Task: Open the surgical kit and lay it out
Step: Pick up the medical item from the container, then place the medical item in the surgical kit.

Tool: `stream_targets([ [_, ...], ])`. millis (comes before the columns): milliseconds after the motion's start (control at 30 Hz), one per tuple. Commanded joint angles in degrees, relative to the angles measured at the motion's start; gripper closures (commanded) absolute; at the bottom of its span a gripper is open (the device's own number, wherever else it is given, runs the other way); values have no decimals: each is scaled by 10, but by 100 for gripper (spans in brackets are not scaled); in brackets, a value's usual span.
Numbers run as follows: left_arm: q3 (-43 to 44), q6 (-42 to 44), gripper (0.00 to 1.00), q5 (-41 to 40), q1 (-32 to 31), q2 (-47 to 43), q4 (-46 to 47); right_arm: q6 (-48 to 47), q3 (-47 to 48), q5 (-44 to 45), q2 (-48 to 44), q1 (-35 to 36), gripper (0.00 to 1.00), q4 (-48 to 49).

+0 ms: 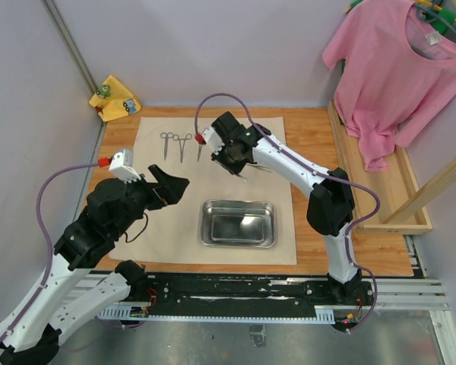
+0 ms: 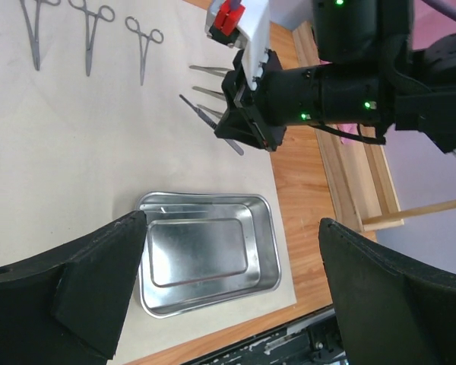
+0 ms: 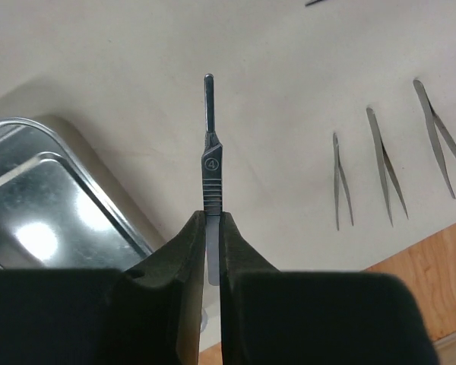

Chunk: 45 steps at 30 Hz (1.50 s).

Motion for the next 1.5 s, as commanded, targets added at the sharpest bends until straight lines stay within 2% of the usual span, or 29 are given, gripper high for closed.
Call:
stream_targets([
  [0, 42, 21, 1, 15, -3, 23, -9, -91, 22, -25, 27, -42, 95, -32],
  [133, 62, 37, 1, 23, -3, 46, -16, -158, -6, -46, 30, -60, 95, -8],
  [400, 77, 61, 1, 9, -3, 63, -10, -279, -91, -142, 17, -102, 89, 46],
  [533, 72, 63, 1, 2, -3, 61, -4, -322, -114, -130, 16, -113, 91, 55],
  [833, 81, 64, 1, -18, -3, 52, -22, -355, -100, -117, 68, -149, 93, 41],
  [1200, 72, 68, 1, -25, -3, 56, -13, -372, -113, -124, 66, -158, 91, 59],
  [1367, 75, 72, 1, -36, -3, 54, -17, -373, -123, -130, 67, -159, 80, 61],
  [1467, 74, 74, 1, -39, -3, 53, -16, -373, -127, -128, 69, -161, 78, 61],
])
